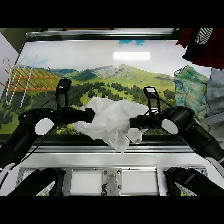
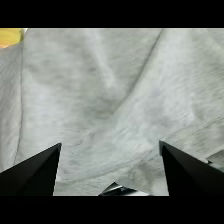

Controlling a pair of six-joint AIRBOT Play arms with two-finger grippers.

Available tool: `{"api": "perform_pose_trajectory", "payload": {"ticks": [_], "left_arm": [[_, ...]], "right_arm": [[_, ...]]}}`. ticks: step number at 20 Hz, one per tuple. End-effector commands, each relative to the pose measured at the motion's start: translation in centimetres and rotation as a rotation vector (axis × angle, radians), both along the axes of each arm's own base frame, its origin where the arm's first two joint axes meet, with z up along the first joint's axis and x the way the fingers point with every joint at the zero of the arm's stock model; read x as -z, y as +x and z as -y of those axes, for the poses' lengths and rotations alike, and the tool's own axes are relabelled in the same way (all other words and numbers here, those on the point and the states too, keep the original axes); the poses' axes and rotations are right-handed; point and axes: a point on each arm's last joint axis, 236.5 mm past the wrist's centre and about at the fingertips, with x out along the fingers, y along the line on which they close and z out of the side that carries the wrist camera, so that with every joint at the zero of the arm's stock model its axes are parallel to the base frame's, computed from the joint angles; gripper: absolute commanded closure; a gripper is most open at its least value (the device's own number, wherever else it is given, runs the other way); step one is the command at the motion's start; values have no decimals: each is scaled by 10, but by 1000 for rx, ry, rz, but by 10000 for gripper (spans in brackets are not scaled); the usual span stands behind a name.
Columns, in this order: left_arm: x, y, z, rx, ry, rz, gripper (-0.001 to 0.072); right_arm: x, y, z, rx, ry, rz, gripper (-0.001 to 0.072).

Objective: Fold the clothes and pants, and hang the long-sleeved shirts on hangers.

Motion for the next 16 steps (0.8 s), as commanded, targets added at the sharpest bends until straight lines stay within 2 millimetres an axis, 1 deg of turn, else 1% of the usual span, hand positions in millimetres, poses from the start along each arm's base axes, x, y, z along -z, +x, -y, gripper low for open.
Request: {"api": "perform_pose_trajectory", "payload": {"ticks": [1, 2, 3, 5, 7, 9, 10, 11, 13, 16], "left_arm": [[-9, -27, 34, 140, 15, -2, 56], [3, -40, 46, 183, 39, -20, 56], [16, -49, 53, 205, 78, -41, 57], [39, -62, 69, 224, 136, -80, 56], [60, -80, 88, 280, 174, -114, 56], [78, -96, 96, 316, 216, -155, 57], [84, -96, 93, 308, 246, -163, 57], [90, -91, 85, 274, 288, -158, 56], [96, -71, 72, 186, 343, -123, 56], [111, -53, 79, 141, 310, -121, 56]], "right_arm": [[-27, 1, 8, 0, 12, 55, 690], [-29, 2, 8, 0, 16, 60, 690], [-31, 2, 7, 1, 22, 60, 690], [-33, 2, 4, 0, 34, 57, 690], [-33, 1, 4, 0, 36, 55, 690], [-33, 1, 4, 0, 36, 56, 690], [-33, 1, 4, 0, 35, 56, 689], [-33, 1, 3, -1, 36, 55, 690], [-33, -1, 0, -3, 50, 46, 690], [-33, -3, -3, -4, 63, 37, 690]]}}
